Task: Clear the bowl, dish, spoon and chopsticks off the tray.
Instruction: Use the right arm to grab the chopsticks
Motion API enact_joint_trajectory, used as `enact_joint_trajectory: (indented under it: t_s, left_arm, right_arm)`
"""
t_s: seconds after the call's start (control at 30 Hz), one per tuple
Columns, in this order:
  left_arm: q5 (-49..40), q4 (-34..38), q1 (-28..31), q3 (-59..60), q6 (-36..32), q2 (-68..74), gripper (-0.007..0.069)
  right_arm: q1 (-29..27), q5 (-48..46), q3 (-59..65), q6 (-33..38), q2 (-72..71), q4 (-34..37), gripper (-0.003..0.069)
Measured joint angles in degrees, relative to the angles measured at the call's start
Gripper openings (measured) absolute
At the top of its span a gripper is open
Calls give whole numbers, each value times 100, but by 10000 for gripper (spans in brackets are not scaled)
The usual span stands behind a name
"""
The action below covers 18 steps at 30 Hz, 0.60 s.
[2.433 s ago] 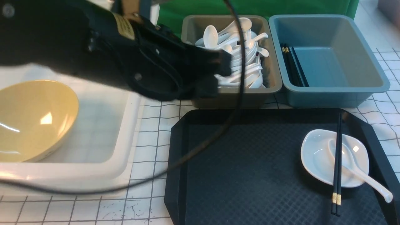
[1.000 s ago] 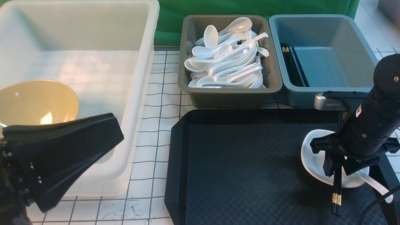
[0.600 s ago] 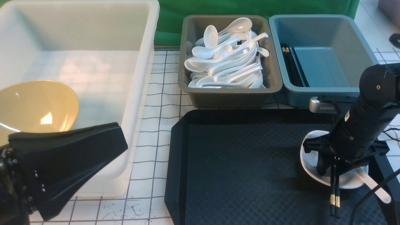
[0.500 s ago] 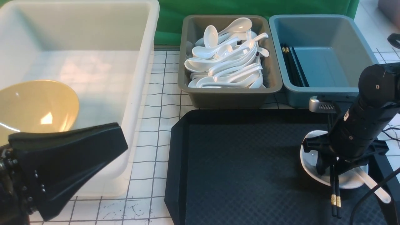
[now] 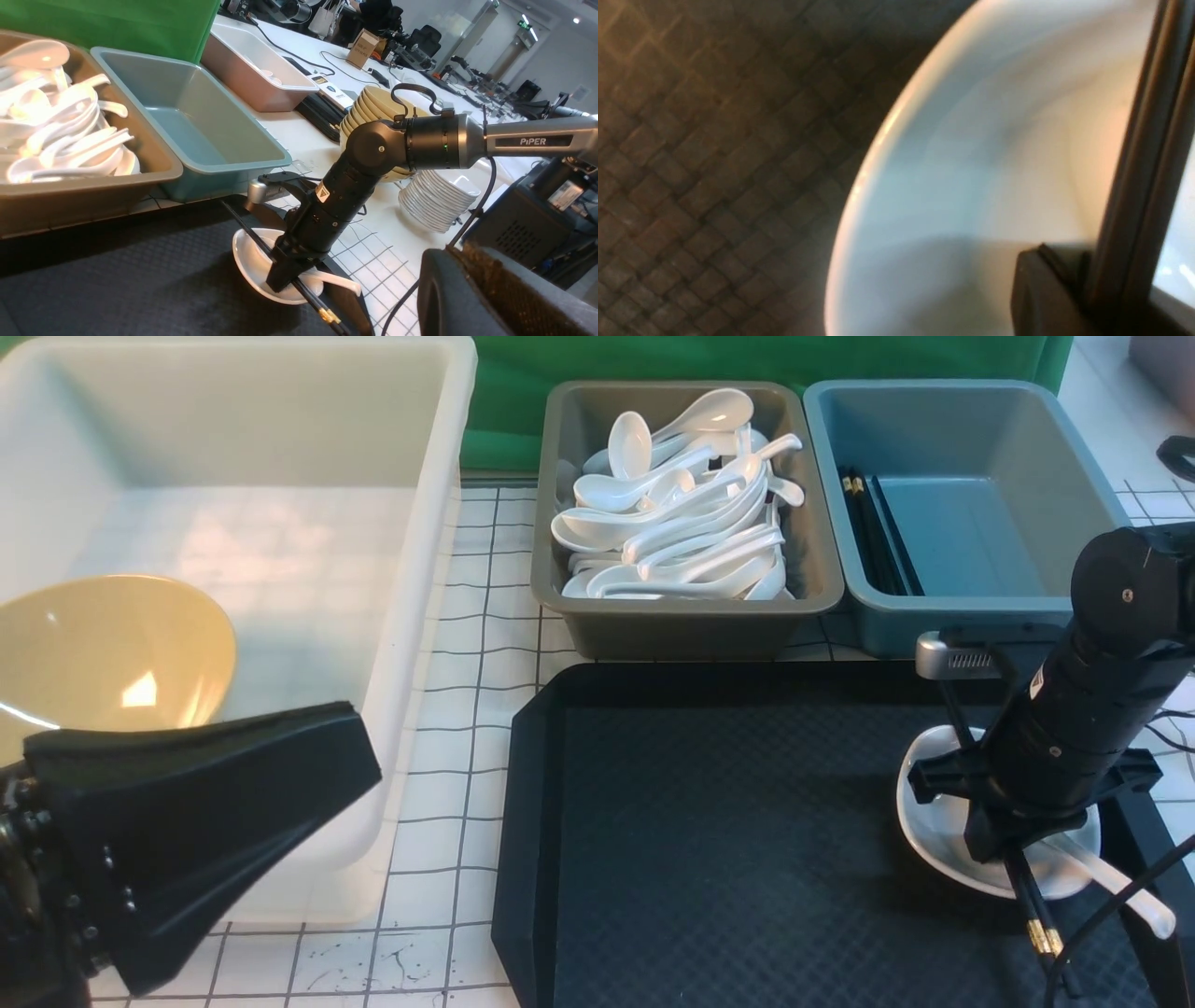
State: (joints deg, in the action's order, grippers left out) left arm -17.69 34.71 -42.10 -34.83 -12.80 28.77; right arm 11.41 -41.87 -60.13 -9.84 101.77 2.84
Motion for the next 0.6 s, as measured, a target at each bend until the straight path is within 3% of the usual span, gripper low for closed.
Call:
enact_joint_trajectory:
  t_s: [0.4, 0.6]
  left_arm:
    - [6, 0, 0, 0, -240, -16, -1]
    - [76, 0, 0, 0, -354, -16, -1]
  right_arm:
    - [26, -1215, 65, 551, -856, 29, 95]
    - [412, -1767, 65, 815, -1607, 281, 95]
